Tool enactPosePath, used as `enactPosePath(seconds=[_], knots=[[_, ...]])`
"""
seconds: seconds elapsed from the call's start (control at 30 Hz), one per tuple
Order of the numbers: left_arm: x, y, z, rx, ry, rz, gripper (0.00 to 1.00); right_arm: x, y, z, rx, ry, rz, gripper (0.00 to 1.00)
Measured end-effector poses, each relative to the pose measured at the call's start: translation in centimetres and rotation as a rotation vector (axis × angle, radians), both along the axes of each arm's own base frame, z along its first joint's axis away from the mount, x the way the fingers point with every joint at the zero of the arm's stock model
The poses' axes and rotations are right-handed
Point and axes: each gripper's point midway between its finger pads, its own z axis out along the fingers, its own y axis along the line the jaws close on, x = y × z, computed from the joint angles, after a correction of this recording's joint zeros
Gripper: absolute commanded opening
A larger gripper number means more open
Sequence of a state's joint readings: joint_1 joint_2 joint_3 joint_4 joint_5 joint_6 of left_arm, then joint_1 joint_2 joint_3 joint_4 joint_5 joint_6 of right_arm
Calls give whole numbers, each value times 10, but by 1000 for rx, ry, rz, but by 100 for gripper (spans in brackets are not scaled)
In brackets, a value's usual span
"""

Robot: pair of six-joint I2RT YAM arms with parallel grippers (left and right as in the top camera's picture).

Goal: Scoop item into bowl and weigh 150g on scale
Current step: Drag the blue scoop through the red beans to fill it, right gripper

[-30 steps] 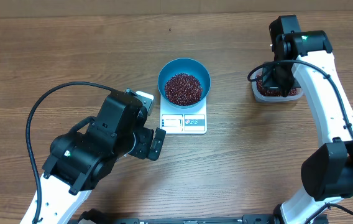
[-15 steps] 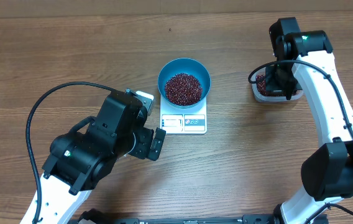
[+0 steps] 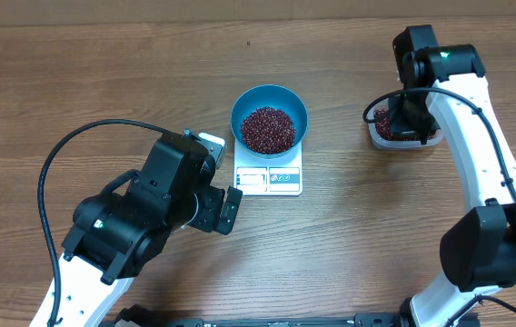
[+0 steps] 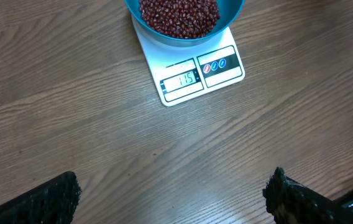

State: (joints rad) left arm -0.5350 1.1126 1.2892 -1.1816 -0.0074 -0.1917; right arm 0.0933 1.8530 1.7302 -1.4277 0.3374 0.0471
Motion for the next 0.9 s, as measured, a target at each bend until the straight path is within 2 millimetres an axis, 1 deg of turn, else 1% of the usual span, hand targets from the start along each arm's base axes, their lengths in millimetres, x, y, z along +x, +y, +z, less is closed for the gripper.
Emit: enactPosePath(seconds=[0.17, 0.37, 0.5, 0.67, 0.9], knots=[[0, 0, 0, 0, 0, 0, 99, 0, -1, -7, -7, 29, 20, 4], [0, 0, 0, 0, 0, 0, 99, 0, -2, -7, -12, 35, 32, 4], [0, 0, 0, 0, 0, 0, 99, 0, -10, -9, -13, 46, 17, 4], [0, 0, 0, 0, 0, 0, 100, -1, -22, -17, -23, 72, -8, 4], [0, 0, 0, 0, 0, 0, 100, 0, -24, -30, -36, 119, 20, 4]])
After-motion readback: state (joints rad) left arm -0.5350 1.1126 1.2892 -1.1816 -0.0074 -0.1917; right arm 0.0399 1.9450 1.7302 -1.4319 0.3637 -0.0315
